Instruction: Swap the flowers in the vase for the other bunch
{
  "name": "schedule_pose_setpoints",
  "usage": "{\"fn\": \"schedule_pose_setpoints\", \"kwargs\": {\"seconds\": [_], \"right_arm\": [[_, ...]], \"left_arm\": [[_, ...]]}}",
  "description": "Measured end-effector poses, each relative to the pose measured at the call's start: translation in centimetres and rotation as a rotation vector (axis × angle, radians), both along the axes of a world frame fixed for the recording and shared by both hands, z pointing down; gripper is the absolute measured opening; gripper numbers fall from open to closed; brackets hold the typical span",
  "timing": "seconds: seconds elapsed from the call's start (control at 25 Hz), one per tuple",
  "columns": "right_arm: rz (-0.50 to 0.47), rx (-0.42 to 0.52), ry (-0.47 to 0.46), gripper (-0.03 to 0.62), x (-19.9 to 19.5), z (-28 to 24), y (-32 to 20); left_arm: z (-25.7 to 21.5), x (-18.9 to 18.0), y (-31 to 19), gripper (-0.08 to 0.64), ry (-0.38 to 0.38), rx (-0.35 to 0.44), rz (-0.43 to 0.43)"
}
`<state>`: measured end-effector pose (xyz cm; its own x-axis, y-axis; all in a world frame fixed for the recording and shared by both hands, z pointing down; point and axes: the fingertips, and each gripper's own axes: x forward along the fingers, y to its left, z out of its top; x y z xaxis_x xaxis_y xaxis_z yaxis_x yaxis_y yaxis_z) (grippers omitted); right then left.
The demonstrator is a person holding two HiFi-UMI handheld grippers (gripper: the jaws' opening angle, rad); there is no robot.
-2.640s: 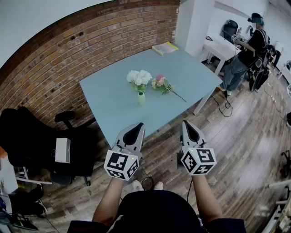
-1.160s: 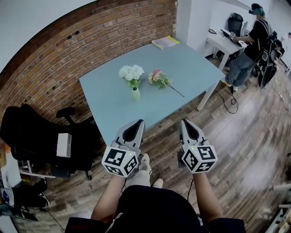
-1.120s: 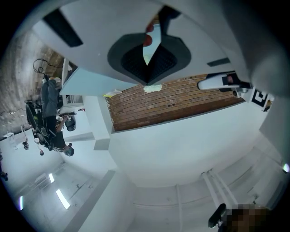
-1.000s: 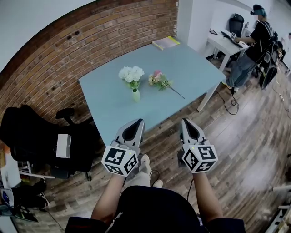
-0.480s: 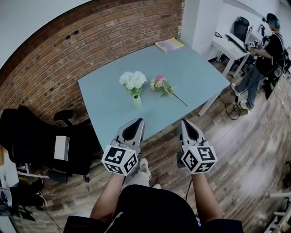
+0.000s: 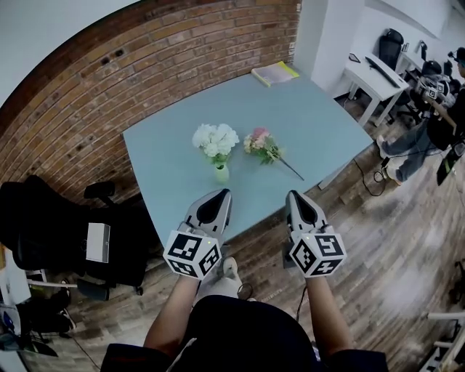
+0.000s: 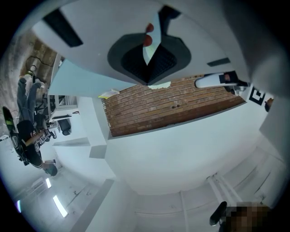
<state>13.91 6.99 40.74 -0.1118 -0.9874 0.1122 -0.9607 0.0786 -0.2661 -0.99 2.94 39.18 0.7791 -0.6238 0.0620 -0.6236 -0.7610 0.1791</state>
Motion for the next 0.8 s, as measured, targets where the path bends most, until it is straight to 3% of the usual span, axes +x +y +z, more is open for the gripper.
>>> {"fn": "schedule_pose_setpoints", "kwargs": {"seconds": [0.8], "right_arm": [[0.003,-0.039,0.040,0.012,-2.5,-0.9,-8.9]], "left_arm": [[-1.0,-1.2,-9.5,0.003,0.070,-0.030,0.035]]}}
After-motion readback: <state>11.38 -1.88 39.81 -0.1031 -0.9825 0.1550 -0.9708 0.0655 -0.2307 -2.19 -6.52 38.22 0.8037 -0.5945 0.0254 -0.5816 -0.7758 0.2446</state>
